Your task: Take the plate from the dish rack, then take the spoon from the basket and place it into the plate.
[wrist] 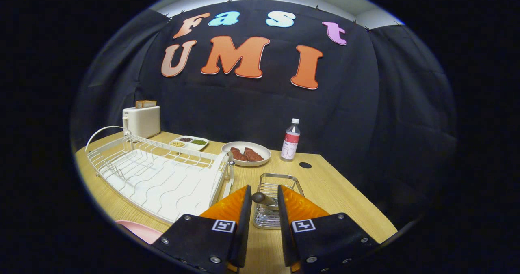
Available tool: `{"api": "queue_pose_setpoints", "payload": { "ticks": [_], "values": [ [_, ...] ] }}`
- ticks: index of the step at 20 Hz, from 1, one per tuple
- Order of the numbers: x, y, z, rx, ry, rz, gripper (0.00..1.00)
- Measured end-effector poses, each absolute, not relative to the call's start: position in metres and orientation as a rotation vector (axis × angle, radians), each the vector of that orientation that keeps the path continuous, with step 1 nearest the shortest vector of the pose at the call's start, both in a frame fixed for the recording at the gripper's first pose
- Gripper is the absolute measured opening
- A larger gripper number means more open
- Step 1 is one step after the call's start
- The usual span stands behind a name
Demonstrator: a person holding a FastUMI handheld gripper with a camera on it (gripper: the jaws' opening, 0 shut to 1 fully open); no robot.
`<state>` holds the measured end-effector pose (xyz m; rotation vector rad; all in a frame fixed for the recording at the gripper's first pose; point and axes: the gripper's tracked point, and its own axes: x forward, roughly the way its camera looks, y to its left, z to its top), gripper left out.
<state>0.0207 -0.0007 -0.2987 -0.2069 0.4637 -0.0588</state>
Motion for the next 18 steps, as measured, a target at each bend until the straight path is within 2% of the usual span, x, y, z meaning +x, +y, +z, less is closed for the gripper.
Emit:
{"api": "queue_pose_setpoints", "payload": {
  "ticks": [3,9,18],
  "values": [
    [0.028,-0.004,-0.299,-0.197,0.451,-0.069,0.25],
    [0.039,-0.012,-0.290,-0.210,0.388,-0.091,0.15],
    [0.057,-0.001,-0.237,-0.198,0.303,-0.055,0.10]
  ]
}}
